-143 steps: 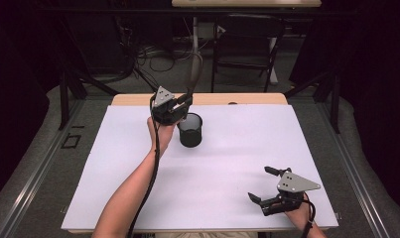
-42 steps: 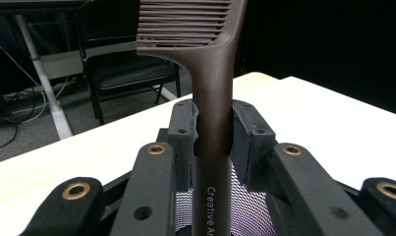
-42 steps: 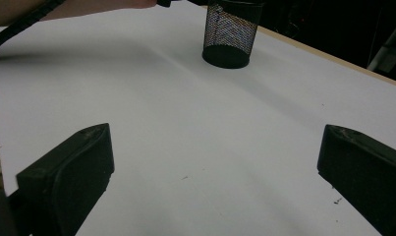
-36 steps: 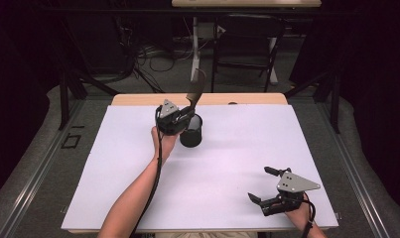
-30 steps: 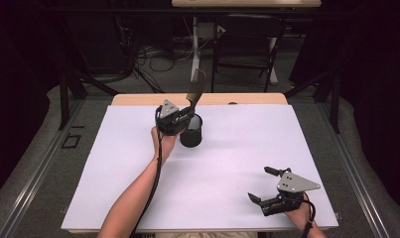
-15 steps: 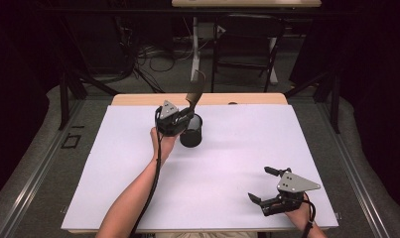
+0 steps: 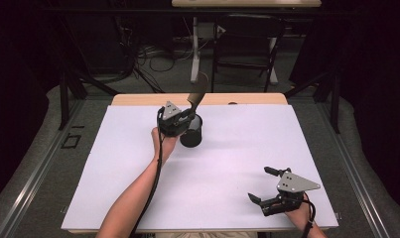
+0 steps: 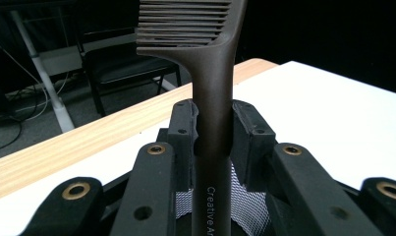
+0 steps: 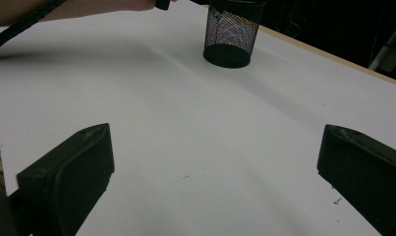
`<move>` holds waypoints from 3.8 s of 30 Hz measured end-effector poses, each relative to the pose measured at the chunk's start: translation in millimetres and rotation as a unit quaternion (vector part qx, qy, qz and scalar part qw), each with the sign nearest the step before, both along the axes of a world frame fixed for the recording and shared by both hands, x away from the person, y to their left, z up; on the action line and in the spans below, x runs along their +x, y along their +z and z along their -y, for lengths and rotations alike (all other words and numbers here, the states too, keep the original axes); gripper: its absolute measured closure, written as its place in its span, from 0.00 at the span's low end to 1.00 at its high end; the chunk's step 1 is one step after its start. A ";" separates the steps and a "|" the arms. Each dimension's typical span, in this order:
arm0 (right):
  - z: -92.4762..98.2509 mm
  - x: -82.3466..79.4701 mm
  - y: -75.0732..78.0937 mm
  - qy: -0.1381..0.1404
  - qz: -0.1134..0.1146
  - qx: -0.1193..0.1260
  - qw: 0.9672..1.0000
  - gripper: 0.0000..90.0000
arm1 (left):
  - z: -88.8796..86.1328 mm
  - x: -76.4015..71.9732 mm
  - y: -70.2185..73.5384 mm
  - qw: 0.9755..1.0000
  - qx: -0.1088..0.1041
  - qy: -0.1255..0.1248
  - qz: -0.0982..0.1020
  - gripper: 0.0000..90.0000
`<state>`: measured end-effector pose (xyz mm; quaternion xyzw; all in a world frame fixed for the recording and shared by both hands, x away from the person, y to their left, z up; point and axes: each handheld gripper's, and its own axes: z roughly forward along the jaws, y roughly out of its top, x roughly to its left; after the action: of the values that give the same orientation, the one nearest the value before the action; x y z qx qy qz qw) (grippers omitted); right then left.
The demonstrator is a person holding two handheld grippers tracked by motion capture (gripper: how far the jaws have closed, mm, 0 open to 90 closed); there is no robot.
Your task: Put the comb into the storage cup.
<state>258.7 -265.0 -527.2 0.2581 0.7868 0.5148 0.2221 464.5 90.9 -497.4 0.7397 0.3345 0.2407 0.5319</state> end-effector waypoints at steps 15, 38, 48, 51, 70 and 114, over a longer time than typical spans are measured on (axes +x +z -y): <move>-0.3 0.3 -0.5 0.000 -0.001 -0.001 1.000 0.00 | 2.4 1.1 -5.0 1.000 0.015 0.003 -0.009 0.80; -0.6 -0.5 0.0 0.005 0.001 -0.003 1.000 0.00 | 8.5 3.7 -12.1 0.999 0.040 0.009 -0.025 0.80; -0.9 -0.5 0.1 0.005 0.001 -0.002 1.000 0.00 | 9.4 4.1 -12.6 0.998 0.046 0.013 -0.028 0.80; -0.8 -0.4 0.0 0.005 0.001 -0.002 1.000 0.00 | 10.4 4.2 -12.5 0.998 0.051 0.014 -0.027 0.80; -0.8 -0.7 0.2 0.005 0.000 -0.002 1.000 0.00 | 14.2 -2.2 -12.1 0.998 0.065 0.010 -0.024 0.68; -0.4 -0.2 -0.4 -0.003 -0.002 -0.004 1.000 0.00 | -24.3 -33.8 21.3 0.992 0.103 -0.021 -0.072 0.00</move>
<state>258.5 -264.6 -527.6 0.2605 0.7885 0.5107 0.2229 430.8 115.2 -476.1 0.8128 0.3301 0.2084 0.4324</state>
